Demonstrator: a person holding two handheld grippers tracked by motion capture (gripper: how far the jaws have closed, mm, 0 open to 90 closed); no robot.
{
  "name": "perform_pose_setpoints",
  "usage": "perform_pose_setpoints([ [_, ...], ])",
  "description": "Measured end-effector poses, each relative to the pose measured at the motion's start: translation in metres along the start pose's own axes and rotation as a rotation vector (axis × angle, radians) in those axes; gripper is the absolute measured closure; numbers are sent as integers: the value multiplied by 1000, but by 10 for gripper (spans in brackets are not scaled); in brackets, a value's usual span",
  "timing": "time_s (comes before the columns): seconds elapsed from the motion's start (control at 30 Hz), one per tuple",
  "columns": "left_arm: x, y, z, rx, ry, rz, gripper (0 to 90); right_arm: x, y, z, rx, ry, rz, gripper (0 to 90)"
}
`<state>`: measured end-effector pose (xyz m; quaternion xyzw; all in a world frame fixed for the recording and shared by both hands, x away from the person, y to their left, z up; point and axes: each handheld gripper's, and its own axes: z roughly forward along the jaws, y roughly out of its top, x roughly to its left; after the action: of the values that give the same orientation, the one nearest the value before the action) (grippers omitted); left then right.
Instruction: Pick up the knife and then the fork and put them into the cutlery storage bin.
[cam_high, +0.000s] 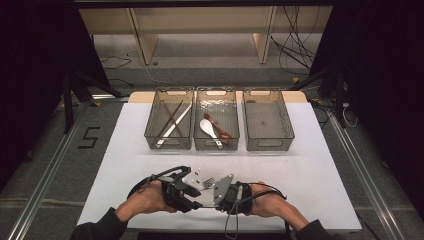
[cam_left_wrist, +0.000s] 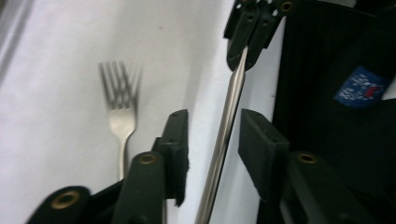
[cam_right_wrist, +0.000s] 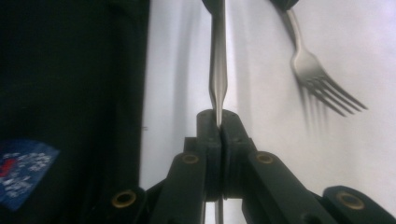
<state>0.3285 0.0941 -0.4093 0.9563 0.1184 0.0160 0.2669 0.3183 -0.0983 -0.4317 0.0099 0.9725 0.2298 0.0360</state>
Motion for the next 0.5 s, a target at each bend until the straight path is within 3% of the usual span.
perform_pose_setpoints([
  [0.07,4,-2,-1,-7,10,-19,534,-2,-2,-2,-9,-5,5,892],
  [0.23,9,-4,-11,-96,101,-74,418,-7,-9,-6,0,-34,49,891],
  [0.33,13,-7,-14,-122,121,-106,362,-13,-14,-9,3,-66,83,892],
  [0.5,23,-15,-17,-167,127,-195,304,-23,-23,-14,10,-112,150,891],
])
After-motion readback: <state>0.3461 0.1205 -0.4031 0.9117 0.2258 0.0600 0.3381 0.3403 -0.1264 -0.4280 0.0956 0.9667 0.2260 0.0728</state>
